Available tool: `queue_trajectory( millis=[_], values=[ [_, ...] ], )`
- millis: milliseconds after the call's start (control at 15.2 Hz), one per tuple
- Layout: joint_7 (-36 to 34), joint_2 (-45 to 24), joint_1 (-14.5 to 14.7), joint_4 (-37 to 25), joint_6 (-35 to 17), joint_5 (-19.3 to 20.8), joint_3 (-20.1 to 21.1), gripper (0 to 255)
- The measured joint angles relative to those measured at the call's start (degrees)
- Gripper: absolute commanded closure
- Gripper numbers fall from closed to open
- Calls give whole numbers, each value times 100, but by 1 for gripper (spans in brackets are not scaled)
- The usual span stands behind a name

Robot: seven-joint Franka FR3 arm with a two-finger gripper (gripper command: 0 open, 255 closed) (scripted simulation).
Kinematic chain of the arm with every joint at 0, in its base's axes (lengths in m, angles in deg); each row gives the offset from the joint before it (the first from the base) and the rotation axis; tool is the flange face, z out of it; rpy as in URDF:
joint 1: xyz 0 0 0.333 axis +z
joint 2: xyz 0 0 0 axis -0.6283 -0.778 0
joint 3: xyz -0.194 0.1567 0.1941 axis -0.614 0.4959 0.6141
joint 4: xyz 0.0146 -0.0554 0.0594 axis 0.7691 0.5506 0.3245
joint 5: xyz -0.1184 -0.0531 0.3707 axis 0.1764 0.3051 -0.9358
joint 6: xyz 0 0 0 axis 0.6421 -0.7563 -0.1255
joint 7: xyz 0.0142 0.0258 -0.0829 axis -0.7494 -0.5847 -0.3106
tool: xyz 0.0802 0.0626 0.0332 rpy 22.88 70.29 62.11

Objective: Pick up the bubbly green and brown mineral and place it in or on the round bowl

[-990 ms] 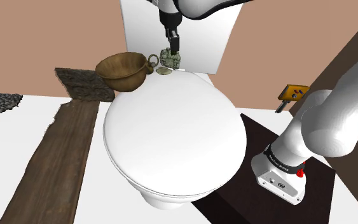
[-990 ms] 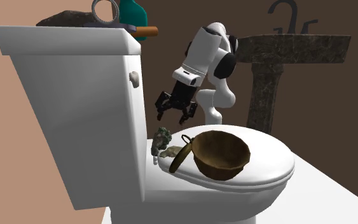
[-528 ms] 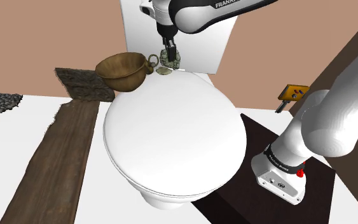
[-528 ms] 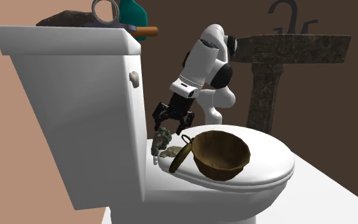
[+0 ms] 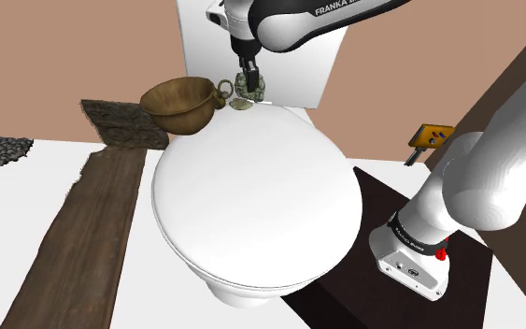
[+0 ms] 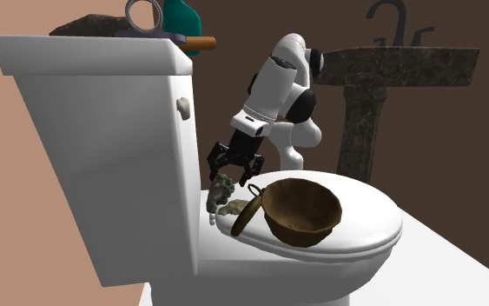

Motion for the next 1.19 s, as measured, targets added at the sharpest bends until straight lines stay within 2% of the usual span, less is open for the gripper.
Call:
queue_trajectory(
  millis=[660,1188],
  values=[
    [4,14,1,-21,-10,5,3,255],
    [225,111,18,-395,465,-131,19,255]
  ],
)
